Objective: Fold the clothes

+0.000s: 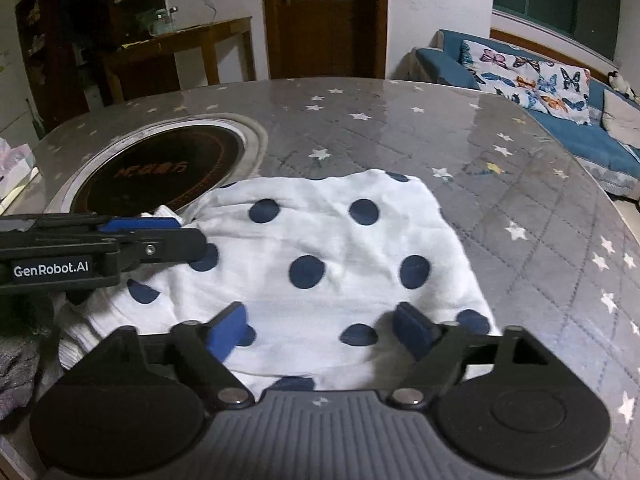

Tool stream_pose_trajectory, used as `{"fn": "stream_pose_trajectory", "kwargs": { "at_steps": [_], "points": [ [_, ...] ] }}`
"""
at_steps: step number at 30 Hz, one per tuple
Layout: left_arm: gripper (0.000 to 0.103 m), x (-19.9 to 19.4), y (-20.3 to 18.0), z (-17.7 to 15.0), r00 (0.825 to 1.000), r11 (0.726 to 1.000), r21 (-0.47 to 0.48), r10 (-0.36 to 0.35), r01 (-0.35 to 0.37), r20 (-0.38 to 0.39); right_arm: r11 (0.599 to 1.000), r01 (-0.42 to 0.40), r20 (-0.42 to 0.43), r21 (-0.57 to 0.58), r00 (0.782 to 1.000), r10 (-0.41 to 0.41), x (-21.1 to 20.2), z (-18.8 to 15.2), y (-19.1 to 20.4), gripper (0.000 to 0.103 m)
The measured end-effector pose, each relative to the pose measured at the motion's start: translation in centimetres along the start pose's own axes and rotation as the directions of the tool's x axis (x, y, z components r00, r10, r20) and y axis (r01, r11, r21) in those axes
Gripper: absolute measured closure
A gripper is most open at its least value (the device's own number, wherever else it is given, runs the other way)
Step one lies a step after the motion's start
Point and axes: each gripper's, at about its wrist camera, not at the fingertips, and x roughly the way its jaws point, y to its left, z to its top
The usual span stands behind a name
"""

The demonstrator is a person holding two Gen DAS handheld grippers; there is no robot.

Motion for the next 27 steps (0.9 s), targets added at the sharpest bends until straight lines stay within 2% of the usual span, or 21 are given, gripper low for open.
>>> {"fn": "stream_pose_trajectory", "kwargs": {
  "at_steps": [7,17,22,27],
  "points": [
    [0.051,0.1,-0.2,0.2,1.000,1.000,-0.001,-0.005,0.005,-0.001,0.999,-0.034,0.007,-0.003,0.999,0.034,0.4,-0.2,0.2,0.000],
    [0.029,-0.3,-1.5,0.2,1.000,0.999,0.029,-0.013,0.013,0.006,0.999,-0.045,0.028,0.009,0.999,0.045,0.3,-0.6,0.1,0.000],
    [0.011,-0.7,-2.2,0.1,1.000,0.999,0.050,-0.016,0.015,0.016,1.000,-0.031,0.016,-0.001,0.999,0.031,0.4,-0.5,0.4,0.000],
    [0.000,-1.1,-2.8,0.1,1.000,0.998,0.065,-0.012,0.010,0.026,1.000,-0.027,0.026,-0.003,0.999,0.027,0.4,-0.6,0.5,0.000]
  ]
}}
